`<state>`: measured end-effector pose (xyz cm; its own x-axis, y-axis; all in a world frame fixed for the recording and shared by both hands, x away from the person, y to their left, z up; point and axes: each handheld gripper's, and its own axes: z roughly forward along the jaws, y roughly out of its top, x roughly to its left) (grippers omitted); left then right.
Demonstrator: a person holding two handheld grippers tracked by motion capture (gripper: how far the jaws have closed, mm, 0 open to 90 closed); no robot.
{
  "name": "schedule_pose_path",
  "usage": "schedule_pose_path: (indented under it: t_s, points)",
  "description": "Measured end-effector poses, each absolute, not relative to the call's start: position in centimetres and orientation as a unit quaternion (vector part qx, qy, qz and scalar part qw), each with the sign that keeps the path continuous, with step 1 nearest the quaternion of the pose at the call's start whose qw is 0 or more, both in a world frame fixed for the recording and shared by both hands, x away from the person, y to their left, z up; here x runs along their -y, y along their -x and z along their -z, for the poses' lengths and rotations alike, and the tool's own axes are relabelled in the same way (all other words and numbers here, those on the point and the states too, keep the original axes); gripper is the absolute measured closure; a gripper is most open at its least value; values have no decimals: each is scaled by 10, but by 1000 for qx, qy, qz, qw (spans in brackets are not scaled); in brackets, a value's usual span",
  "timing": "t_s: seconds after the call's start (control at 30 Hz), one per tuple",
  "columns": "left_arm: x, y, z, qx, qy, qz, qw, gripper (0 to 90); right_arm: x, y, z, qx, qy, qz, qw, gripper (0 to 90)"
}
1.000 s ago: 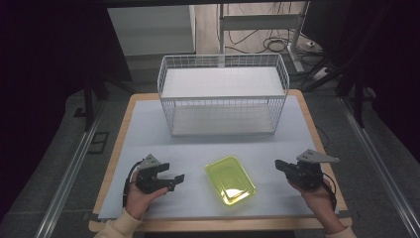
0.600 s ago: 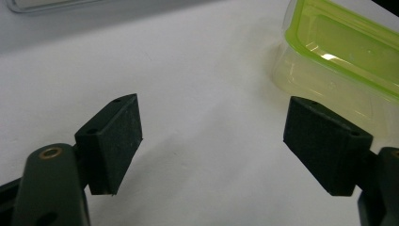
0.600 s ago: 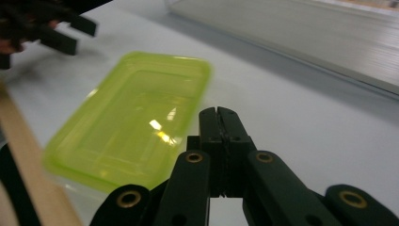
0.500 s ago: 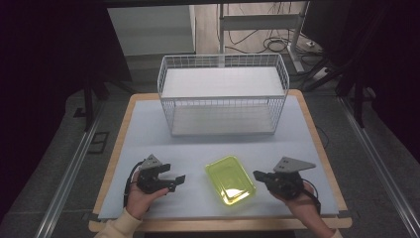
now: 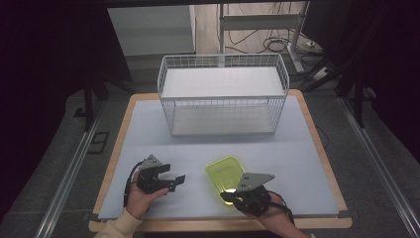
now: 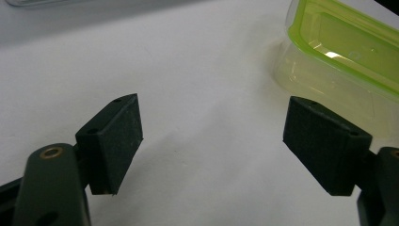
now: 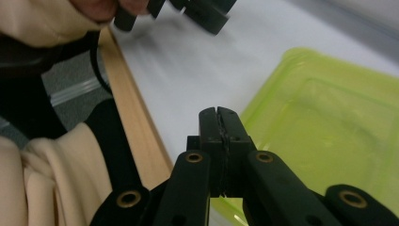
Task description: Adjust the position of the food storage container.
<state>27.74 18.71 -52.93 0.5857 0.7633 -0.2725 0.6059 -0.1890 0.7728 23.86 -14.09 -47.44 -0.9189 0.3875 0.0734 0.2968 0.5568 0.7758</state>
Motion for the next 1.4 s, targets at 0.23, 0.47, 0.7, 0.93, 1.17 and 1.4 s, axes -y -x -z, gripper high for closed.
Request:
schedule_pose_path:
  t_s: [0.23,0.47,0.7,0.93,1.17,1.4]
  points:
    - [-187,-277,529,-444,-767,-87,454,197,129,-230,485,-896,-178,-405,43,898]
    - [-188,-277,529,-444,-768,-85,453,196,126,-229,492,-905,-176,-384,45,898]
    - [-188,-277,530,-446,-767,-85,453,191,127,-227,495,-910,-176,-373,48,898]
    - [-189,-278,529,-448,-766,-86,453,176,138,-229,497,-908,-190,-372,42,898]
    - [-190,-278,529,-449,-765,-83,455,173,150,-230,496,-904,-209,-371,48,898]
    - [-190,-278,530,-448,-765,-81,455,173,163,-232,495,-900,-226,-370,52,897]
